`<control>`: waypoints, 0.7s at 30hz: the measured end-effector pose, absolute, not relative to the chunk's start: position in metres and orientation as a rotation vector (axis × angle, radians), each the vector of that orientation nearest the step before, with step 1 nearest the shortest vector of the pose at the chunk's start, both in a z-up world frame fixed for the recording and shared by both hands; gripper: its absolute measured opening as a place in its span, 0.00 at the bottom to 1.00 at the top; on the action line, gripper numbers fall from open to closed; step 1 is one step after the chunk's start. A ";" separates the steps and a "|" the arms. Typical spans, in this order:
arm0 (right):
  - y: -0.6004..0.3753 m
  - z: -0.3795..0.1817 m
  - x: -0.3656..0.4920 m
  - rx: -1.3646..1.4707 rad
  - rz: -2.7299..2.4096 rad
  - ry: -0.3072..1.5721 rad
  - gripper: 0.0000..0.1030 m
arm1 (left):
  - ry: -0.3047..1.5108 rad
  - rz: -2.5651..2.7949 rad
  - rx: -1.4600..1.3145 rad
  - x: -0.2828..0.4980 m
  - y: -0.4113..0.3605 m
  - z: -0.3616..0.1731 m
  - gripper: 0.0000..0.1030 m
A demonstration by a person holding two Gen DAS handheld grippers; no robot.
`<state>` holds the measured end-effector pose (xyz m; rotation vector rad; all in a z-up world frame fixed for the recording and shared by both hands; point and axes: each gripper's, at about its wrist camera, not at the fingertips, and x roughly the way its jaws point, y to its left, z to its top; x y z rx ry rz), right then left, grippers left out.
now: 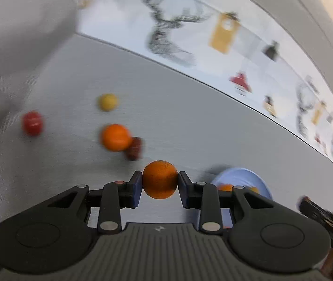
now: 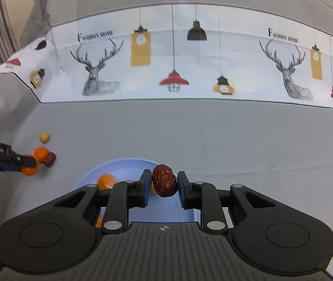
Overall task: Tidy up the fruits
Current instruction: 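Carry the orange in the left tool and the date in the right over the plate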
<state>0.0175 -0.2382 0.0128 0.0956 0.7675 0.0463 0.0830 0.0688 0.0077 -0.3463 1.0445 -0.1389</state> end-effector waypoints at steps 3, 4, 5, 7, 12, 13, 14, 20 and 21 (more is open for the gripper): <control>-0.243 0.008 0.020 0.082 0.049 0.777 0.24 | 1.019 -0.242 -0.266 0.084 0.041 0.012 0.35; -0.244 0.007 0.020 0.071 0.046 0.776 0.24 | 1.002 -0.271 -0.219 0.082 0.031 0.014 0.35; -0.244 0.006 0.021 0.059 0.042 0.776 0.24 | 0.982 -0.299 -0.173 0.080 0.020 0.016 0.35; -0.245 0.006 0.022 0.039 0.035 0.774 0.24 | 0.955 -0.346 -0.111 0.075 0.002 0.018 0.35; -0.250 0.003 0.023 0.028 0.039 0.778 0.24 | 0.908 -0.433 -0.041 0.065 -0.029 0.017 0.35; -0.251 0.003 0.023 0.025 0.040 0.780 0.24 | 0.895 -0.447 -0.029 0.063 -0.034 0.018 0.35; -0.251 0.002 0.023 0.023 0.042 0.780 0.24 | 0.878 -0.462 -0.012 0.060 -0.039 0.019 0.35; -0.252 0.000 0.023 0.012 0.047 0.786 0.24 | 0.797 -0.528 0.104 0.048 -0.059 0.025 0.35; -0.252 -0.001 0.023 0.010 0.049 0.786 0.24 | 0.792 -0.533 0.113 0.048 -0.061 0.024 0.35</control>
